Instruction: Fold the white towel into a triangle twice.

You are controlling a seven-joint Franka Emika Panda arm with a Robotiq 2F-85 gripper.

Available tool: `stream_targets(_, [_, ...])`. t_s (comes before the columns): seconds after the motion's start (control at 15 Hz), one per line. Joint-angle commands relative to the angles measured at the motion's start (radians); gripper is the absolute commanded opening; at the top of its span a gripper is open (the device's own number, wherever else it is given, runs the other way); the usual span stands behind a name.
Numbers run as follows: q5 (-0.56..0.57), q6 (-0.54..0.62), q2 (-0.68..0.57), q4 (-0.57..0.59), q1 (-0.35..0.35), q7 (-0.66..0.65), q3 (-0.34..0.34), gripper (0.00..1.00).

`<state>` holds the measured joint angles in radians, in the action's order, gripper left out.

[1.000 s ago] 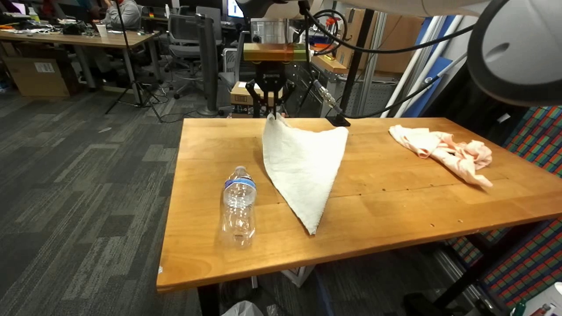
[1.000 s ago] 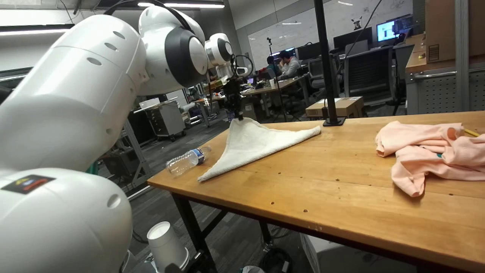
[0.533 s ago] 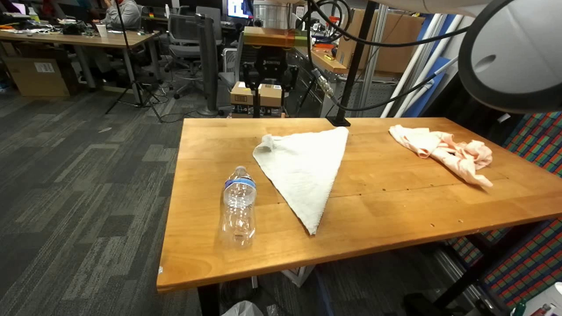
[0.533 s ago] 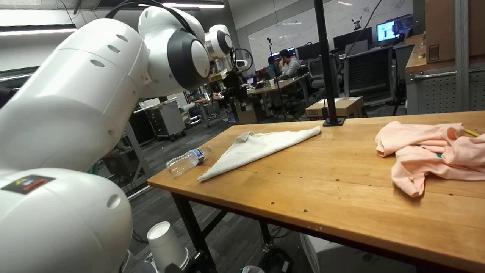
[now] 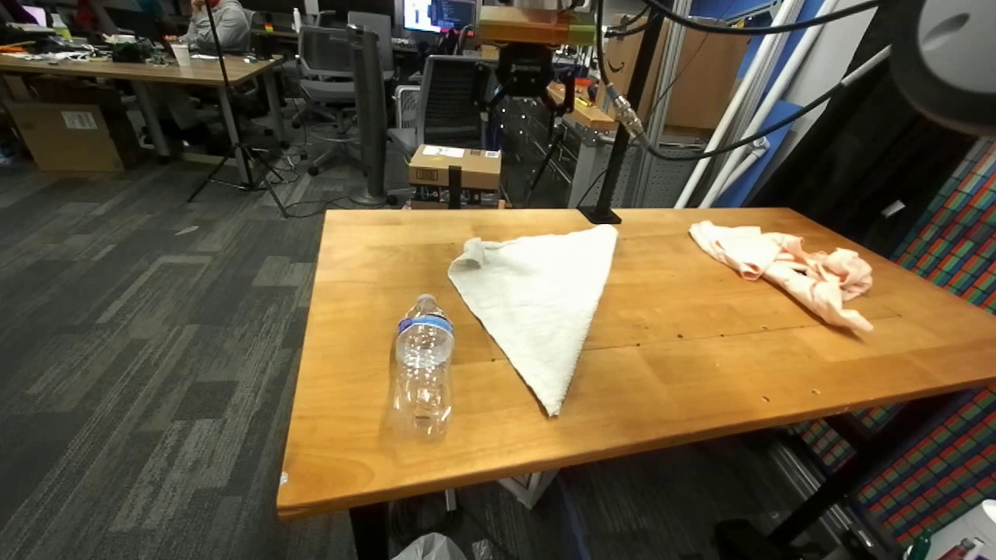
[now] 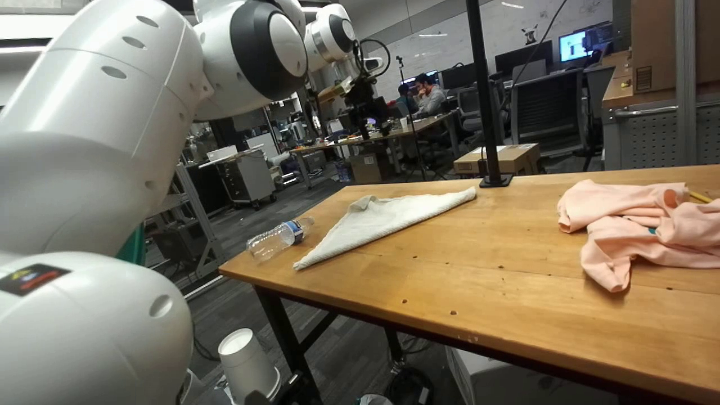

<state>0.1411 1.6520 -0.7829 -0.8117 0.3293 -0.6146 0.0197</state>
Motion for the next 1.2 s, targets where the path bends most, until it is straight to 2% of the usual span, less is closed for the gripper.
stream_targets(0.0, [0.022, 0.133, 0.159, -0.24, -0.045, -0.018, -0.033, 1.0])
stream_targets(0.53, [0.042, 0.391, 0.347, -0.612, -0.129, -0.007, -0.11, 1.0])
stream_targets(0.73, [0.05, 0.486, 0.402, -0.758, -0.164, -0.008, -0.114, 1.0])
stream_targets(1.0, [0.048, 0.568, 0.397, -0.817, -0.198, -0.001, -0.119, 1.0])
stream_targets(1.13, [0.048, 0.593, 0.375, -0.8, -0.205, -0.001, -0.121, 1.0])
